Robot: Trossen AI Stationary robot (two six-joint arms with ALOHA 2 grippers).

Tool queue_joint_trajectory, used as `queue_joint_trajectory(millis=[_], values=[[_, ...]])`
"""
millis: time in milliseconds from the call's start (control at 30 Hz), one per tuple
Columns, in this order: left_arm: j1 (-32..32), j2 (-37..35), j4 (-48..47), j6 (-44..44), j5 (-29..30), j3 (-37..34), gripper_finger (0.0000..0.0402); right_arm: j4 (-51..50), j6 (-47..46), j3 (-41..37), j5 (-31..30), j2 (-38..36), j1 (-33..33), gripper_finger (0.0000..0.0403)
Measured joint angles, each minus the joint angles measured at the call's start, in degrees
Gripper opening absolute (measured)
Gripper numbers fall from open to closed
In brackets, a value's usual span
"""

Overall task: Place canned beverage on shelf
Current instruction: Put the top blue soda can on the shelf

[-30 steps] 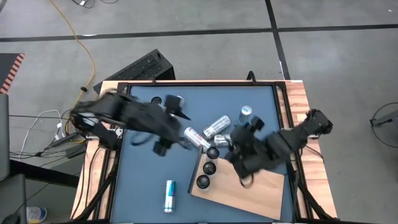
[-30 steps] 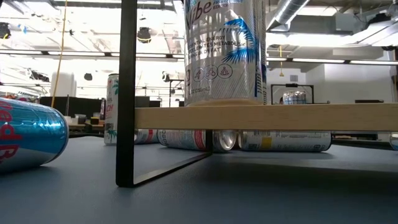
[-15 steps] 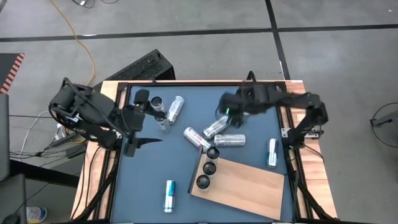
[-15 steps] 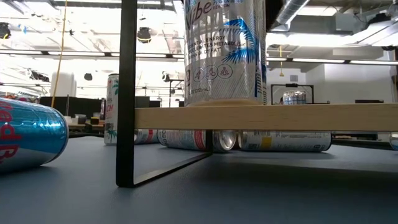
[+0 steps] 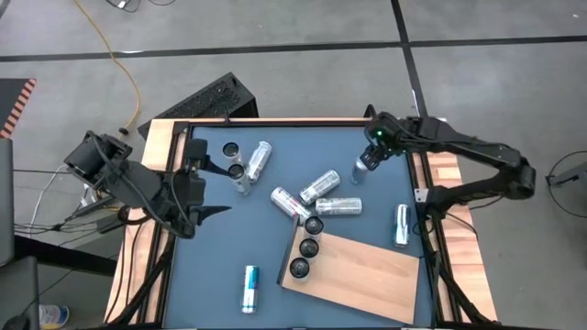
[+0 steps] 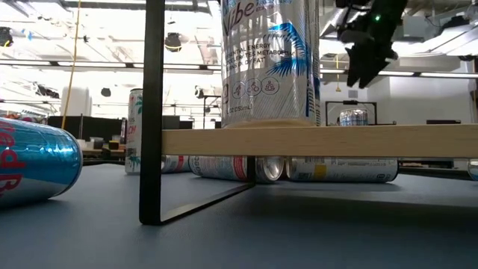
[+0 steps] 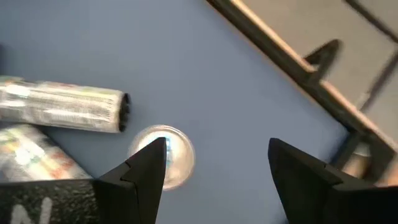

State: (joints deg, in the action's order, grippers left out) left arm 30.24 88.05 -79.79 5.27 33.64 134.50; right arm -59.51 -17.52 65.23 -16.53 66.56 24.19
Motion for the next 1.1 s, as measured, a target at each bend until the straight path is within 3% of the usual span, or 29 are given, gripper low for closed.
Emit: queue_joint_trajectory(millis=[233, 800, 933, 1100], values=[[0.0, 0.0, 0.0, -0.7, 0.3, 0.0, 0.0303, 6.0, 2.7, -3.1, 2.0, 3.9, -1.1, 0.0261], [0.0, 0.0, -0.9, -2.3, 0.0, 0.0, 0.0303, 5.3, 0.8, -2.8, 4.0, 10.5, -3.1, 0.0261], [0.0, 0.0, -0.9, -2.3, 0.1, 0.0, 0.0303, 5.5, 0.8, -2.8, 6.8, 11.3, -3.3, 0.0261], [0.0, 0.0, -0.9, -2.3, 0.1, 0.0, 0.0303, 5.6, 0.9, -3.0, 6.1, 10.2, -3.1, 0.0261]])
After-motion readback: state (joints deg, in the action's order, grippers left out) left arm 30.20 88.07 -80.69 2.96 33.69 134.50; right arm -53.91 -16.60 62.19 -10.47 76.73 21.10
